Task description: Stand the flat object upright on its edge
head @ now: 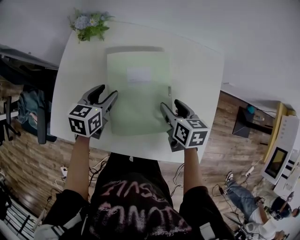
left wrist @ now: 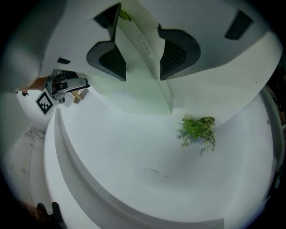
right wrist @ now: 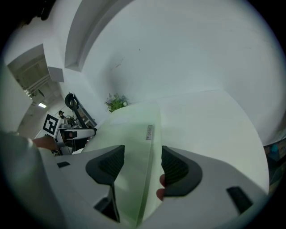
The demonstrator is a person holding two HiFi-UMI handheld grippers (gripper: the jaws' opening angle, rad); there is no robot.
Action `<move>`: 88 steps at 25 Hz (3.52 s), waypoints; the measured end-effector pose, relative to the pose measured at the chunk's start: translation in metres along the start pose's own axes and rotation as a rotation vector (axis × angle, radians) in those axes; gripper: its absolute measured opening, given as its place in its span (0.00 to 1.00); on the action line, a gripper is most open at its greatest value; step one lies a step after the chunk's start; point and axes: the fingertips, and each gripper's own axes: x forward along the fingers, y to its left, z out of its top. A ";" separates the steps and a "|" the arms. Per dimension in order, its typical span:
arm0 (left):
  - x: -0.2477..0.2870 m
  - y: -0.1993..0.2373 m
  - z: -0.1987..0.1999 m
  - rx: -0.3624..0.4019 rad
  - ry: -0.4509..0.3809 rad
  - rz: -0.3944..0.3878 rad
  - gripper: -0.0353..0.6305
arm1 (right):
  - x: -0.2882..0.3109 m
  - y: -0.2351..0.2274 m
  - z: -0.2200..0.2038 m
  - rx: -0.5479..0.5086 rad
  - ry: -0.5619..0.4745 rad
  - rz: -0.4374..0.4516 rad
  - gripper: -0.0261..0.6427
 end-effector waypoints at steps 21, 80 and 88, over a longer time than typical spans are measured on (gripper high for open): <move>0.017 -0.001 -0.012 -0.111 0.116 -0.122 0.48 | 0.016 0.002 -0.006 0.072 0.151 0.084 0.41; -0.028 -0.016 0.085 0.340 -0.300 -0.136 0.47 | -0.009 0.042 0.051 -0.199 -0.245 -0.090 0.41; -0.038 -0.028 0.110 0.415 -0.411 -0.113 0.47 | -0.016 0.044 0.070 -0.262 -0.359 -0.119 0.41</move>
